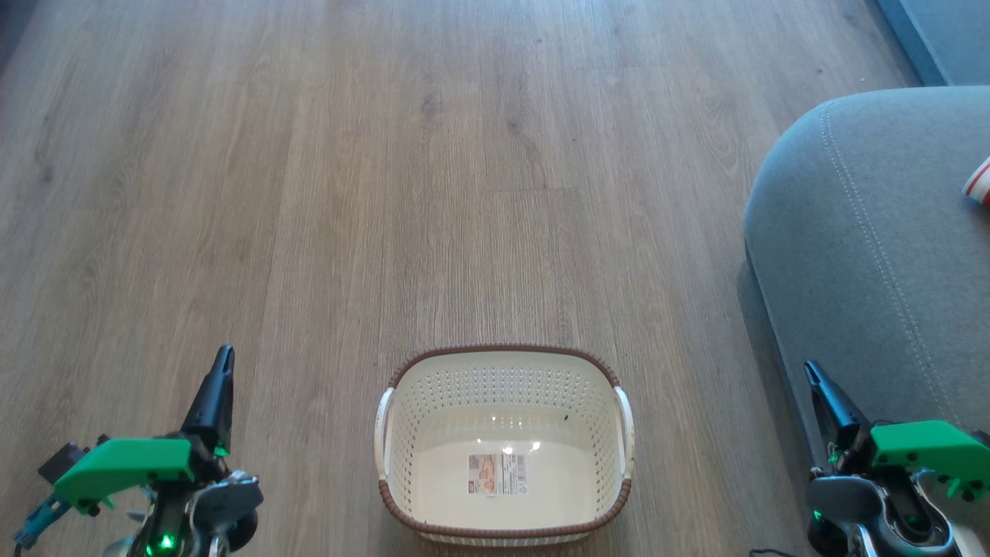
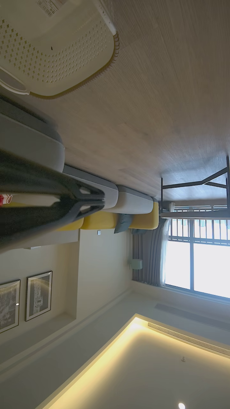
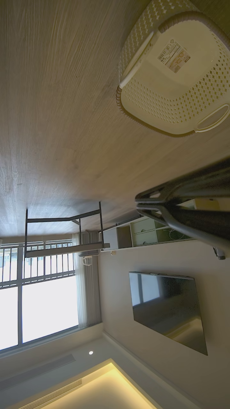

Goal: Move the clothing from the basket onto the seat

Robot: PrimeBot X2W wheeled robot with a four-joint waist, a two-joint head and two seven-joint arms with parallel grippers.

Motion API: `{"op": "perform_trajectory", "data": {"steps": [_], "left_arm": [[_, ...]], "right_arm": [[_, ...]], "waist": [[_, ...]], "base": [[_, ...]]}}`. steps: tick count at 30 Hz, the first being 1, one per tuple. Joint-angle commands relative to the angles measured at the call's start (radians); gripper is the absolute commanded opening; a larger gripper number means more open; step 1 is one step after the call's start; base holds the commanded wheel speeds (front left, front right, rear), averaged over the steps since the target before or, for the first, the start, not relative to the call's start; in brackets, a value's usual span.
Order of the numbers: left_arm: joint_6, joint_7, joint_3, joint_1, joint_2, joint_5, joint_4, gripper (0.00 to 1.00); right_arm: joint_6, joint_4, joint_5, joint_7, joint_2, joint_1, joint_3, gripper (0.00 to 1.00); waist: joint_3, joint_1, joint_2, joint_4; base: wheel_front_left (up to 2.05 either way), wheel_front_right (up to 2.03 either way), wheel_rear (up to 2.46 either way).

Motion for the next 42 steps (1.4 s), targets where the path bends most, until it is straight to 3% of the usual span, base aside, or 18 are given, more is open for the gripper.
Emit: {"op": "perform_trajectory", "data": {"steps": [1,42], "left_arm": [[-0.007,0.007,0.036,-0.056,0.005,-0.004,-0.035,0.00],[-0.007,0.007,0.036,-0.056,0.005,-0.004,-0.035,0.00]], "right_arm": [[0.002,-0.041,0.006,0.007,-0.005,-0.050,0.017,0.00],[0.002,-0.041,0.006,0.007,-0.005,-0.050,0.017,0.00]], "waist": [[0.000,0.0000,0.0000,0.000],[0.000,0.0000,0.0000,0.000]], "base": [[0.00,0.00,0.00],[0.00,0.00,0.00]]}}
